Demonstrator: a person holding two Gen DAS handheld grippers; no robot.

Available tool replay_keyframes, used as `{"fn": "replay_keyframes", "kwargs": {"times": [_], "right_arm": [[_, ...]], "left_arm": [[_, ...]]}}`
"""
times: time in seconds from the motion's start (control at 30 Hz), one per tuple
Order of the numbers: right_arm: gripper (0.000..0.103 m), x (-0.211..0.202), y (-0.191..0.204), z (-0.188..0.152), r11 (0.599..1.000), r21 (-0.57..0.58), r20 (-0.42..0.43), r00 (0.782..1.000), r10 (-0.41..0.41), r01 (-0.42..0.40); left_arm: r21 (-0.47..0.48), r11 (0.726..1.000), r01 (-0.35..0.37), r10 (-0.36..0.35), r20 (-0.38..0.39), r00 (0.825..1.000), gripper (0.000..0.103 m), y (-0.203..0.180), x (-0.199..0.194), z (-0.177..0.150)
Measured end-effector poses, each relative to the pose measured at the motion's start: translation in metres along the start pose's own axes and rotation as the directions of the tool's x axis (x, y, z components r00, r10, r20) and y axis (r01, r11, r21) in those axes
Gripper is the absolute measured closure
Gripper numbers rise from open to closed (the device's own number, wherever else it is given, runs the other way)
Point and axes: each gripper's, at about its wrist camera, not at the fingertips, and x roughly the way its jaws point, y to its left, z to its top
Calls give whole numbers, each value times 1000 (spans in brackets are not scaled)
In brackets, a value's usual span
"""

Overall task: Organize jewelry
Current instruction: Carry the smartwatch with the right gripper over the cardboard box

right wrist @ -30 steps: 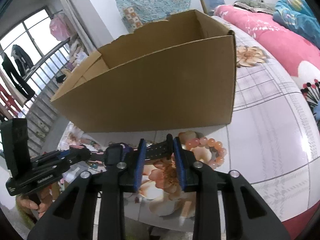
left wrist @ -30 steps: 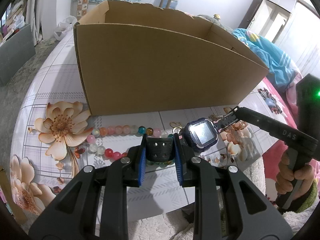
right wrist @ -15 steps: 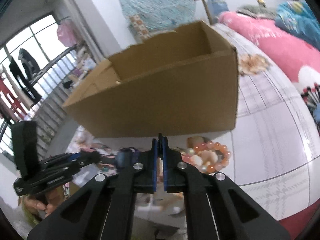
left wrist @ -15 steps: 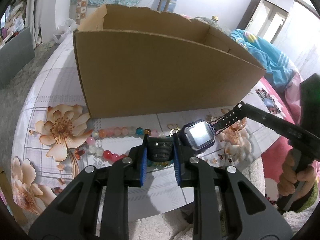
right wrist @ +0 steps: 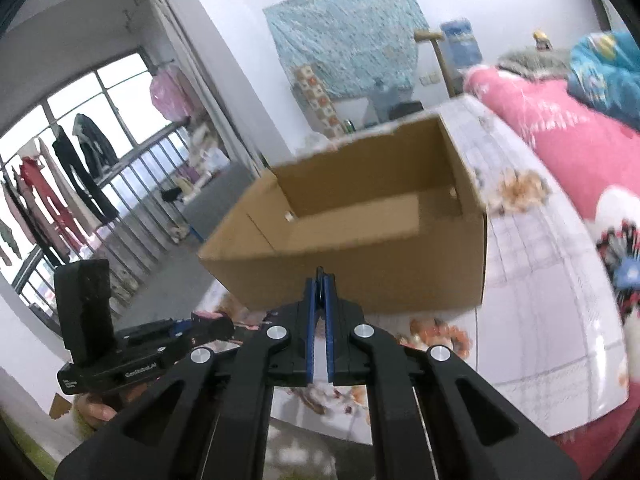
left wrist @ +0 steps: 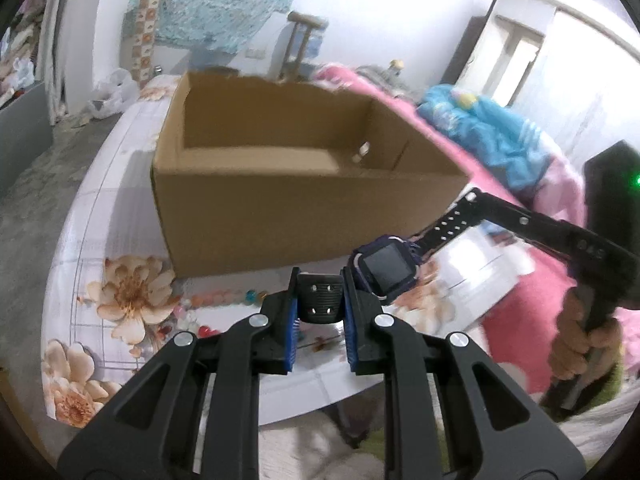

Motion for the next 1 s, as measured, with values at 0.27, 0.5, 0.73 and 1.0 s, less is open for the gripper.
{"fn": "replay_keyframes", "kwargs": {"times": [0.27, 0.5, 0.73, 1.0], "right_arm": [[98, -7, 19, 83, 990, -49, 18, 991, 132, -131], [98, 63, -11, 153, 990, 86, -138, 982, 127, -115], [98, 147, -53, 165, 987, 159, -307, 952, 20, 30], [97, 197, -81, 167, 980, 158, -355, 933, -61, 124]], "left_arm": [[8, 997, 74, -74, 20, 997, 86, -5, -31, 79], [-187, 976, 116, -145, -147, 978, 86, 39, 24, 155], [-183, 982, -42, -14, -292, 956, 86, 63, 98, 179], [-38, 980, -196, 172, -338, 925, 67, 65, 147, 193]]}}
